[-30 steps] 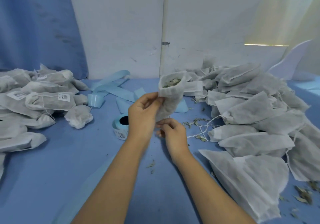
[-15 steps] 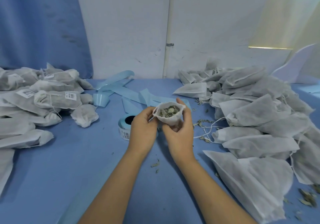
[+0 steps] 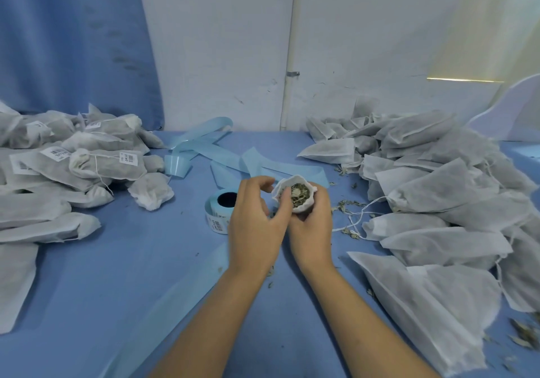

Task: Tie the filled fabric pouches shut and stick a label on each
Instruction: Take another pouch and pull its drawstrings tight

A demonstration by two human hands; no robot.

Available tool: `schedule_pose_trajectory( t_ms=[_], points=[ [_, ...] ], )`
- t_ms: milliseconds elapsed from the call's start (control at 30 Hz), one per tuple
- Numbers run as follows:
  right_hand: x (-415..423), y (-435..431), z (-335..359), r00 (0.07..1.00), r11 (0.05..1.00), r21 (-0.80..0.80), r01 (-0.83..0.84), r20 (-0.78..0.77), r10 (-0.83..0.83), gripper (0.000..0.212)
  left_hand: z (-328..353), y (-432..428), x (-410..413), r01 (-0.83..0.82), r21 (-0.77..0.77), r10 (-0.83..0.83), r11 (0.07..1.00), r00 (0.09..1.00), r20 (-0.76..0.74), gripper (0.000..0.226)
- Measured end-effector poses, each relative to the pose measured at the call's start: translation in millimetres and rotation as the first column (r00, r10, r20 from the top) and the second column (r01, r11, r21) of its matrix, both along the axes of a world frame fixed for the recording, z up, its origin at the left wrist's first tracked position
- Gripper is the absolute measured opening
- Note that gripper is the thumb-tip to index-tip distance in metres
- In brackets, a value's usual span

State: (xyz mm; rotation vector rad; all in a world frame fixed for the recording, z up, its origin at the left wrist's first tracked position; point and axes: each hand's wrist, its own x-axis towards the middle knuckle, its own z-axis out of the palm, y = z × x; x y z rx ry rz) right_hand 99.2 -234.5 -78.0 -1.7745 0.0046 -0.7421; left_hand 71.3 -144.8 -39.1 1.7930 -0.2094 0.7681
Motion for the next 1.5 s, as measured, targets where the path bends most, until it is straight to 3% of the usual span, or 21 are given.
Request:
schedule_pose_trajectory(
  t_ms=[133, 233, 300, 367, 533, 667, 833, 933, 1067, 1133, 1300, 1500],
  points=[
    [-2, 0, 2, 1.0, 1.0, 0.027, -0.015, -0.019, 0.016, 0.036, 6, -2, 7, 0.003, -0.181, -0.045, 0.983, 0.973, -0.225, 0.012],
    [-2, -2, 5, 1.0, 0.992, 0.128, -0.007, -0.012, 0.009, 0.034, 13, 2, 10, -0.077, -0.372, -0.025, 0.925, 0.965, -0.262, 0.012],
    [-3, -3, 7, 1.0, 0.98, 0.2, -0.01, 0.005, 0.01, 0.038, 16, 7, 13, -0.134, -0.417, 0.018, 0.899, 0.963, -0.271, 0.01],
    [-4, -2, 8, 1.0, 0.976, 0.218, -0.021, 0.015, 0.018, 0.039, 16, 13, 15, -0.193, -0.387, 0.087, 0.902, 0.958, -0.274, 0.01],
    [-3, 0, 9, 0.999, 0.979, 0.201, -0.039, 0.029, 0.034, 0.038, 16, 22, 14, -0.264, -0.224, 0.208, 0.938, 0.947, -0.246, 0.041],
    [-5, 0, 9, 0.998, 0.984, 0.175, -0.046, 0.042, 0.039, 0.044, 18, 20, 10, -0.171, -0.181, 0.15, 0.969, 0.981, -0.121, 0.021],
    [-5, 1, 11, 0.997, 0.984, 0.164, -0.066, 0.035, 0.062, 0.046, 10, 6, 4, 0.074, -0.041, -0.08, 0.996, 0.978, -0.191, 0.015],
    [-5, 1, 11, 0.995, 0.976, 0.195, -0.101, 0.015, 0.1, 0.047, 2, 4, 4, 0.084, 0.039, -0.075, 0.996, 0.978, -0.193, 0.011],
    [-5, -1, 11, 0.976, 0.935, 0.296, -0.193, -0.043, 0.215, 0.07, -7, 10, 4, 0.061, 0.207, -0.043, 0.977, 0.995, -0.091, 0.007],
    [-4, -2, 10, 0.971, 0.933, 0.308, -0.185, -0.089, 0.221, 0.071, -11, 12, 5, 0.062, 0.251, -0.046, 0.966, 0.997, -0.068, 0.008],
    [-8, 0, 12, 0.98, 0.968, 0.22, -0.119, -0.132, 0.15, 0.077, -15, 16, 11, 0.058, 0.215, -0.042, 0.975, 0.996, -0.079, 0.007],
    [-14, 4, 18, 0.982, 0.98, 0.172, -0.101, -0.141, 0.126, 0.049, -12, 17, 12, 0.08, 0.067, -0.072, 0.994, 0.99, -0.117, 0.027]
  ],
)
